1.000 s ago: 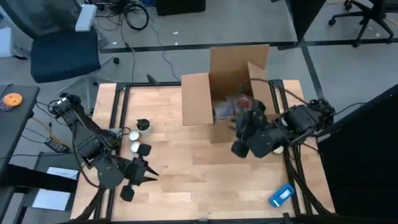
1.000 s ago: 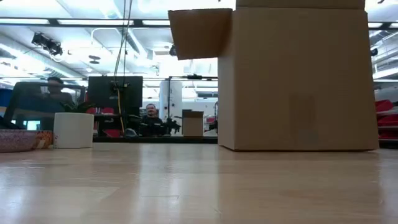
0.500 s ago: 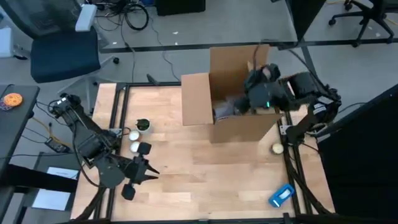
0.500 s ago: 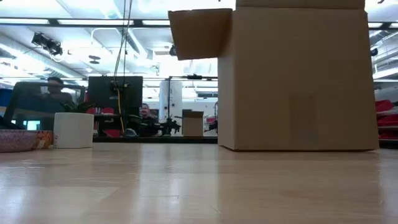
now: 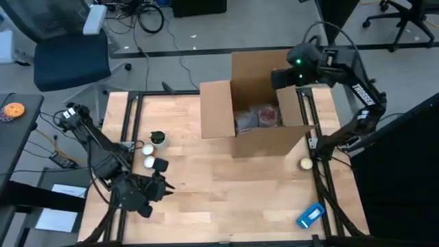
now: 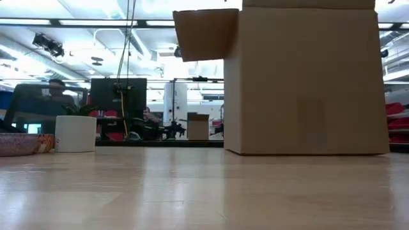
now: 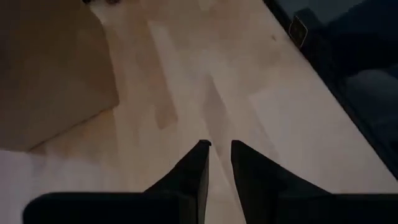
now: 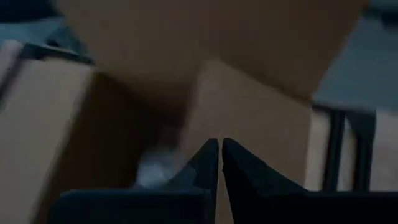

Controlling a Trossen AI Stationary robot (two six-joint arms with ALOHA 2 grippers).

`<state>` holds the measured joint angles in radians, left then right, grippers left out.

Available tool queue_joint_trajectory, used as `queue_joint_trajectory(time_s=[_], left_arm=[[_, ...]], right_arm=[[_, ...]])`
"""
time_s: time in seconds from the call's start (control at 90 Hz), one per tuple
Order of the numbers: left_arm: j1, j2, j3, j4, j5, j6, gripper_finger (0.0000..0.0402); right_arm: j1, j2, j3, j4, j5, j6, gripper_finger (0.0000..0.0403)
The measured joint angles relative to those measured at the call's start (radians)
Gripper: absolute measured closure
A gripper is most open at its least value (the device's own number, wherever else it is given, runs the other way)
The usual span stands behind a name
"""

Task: Wrap mug
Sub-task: Close the box

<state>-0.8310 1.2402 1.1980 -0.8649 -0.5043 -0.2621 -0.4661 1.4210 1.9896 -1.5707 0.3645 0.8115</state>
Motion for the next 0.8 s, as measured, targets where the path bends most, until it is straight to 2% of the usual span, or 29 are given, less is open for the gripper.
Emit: queue_joint_trajectory(time_s=[0.167,0.3,0.411,0.556,0.8], left_arm=[[0.000,0.000,0.000,0.129,0.000,0.010,0.0348],[0.002,0.007,0.000,0.276,-0.003,0.138,0.0348],[0.017,0.029,0.000,0.435,-0.057,0.257,0.0348],[0.077,0.101,0.002,0.618,-0.084,0.288,0.0348],[0.218,0.260,0.138,0.630,-0.060,0.366,0.0348]], right_arm=[[-0.057,-0.035,-0.222,0.001,-0.162,0.034,0.0403],[-0.047,-0.033,-0.344,0.019,-0.311,0.005,0.0403],[0.004,-0.033,-0.419,0.078,-0.400,-0.018,0.0403],[0.079,-0.033,-0.459,0.107,-0.403,-0.036,0.0403],[0.221,-0.033,-0.459,0.197,-0.396,-0.005,0.0403]])
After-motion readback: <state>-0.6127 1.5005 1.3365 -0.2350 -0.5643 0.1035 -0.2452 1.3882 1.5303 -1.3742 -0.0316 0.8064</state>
